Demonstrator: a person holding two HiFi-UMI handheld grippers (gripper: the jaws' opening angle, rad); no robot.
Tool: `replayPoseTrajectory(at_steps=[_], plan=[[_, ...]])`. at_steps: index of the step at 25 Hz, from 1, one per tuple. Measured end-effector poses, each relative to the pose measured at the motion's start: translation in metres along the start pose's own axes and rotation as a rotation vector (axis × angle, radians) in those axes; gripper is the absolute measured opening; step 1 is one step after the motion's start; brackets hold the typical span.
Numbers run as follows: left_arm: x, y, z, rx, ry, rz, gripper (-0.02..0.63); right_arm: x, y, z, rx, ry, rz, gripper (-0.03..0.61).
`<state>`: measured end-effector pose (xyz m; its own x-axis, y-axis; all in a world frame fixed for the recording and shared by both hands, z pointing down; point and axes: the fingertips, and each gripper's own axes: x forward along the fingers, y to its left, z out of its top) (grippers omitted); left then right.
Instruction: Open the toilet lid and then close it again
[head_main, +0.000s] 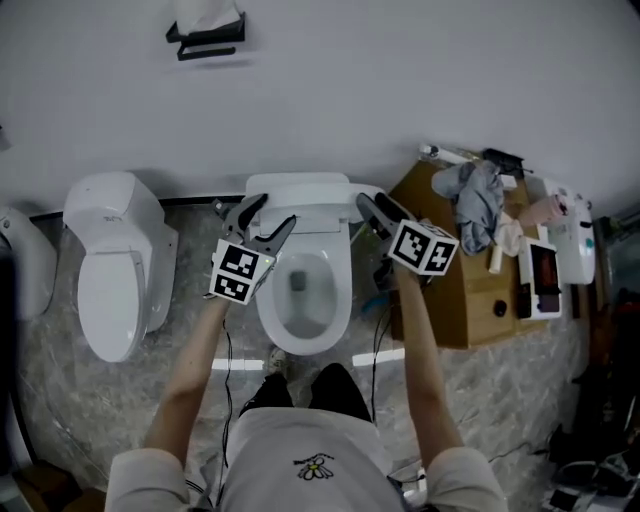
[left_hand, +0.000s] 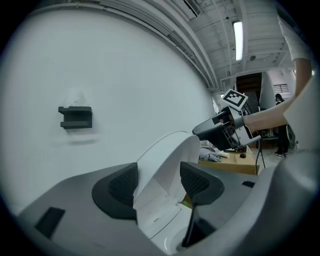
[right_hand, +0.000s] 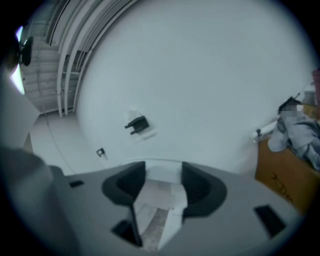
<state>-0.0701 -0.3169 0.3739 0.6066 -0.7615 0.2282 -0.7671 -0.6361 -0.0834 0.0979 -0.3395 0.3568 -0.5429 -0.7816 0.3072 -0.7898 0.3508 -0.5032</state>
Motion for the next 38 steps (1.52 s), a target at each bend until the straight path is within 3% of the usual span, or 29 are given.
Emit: replayPoseTrajectory(at_steps=[20,31,38], plan=[[0.095,0.098,0.034,-0.041,0.006,0.114,0.29,0.11,-0.031,0.093,0.057,-0.035,-0.006,0.238],[0.137,0.137,0.037,-0.043,0.052,0.155,0.29,0.159,-0.051,0.12,0.088,-0.026,-0.023,0.238],[0.153,0.155,0.036,-0.114,0.064,0.188,0.29,0.18,-0.058,0.129,0.098,-0.022,-0.029,0.238]])
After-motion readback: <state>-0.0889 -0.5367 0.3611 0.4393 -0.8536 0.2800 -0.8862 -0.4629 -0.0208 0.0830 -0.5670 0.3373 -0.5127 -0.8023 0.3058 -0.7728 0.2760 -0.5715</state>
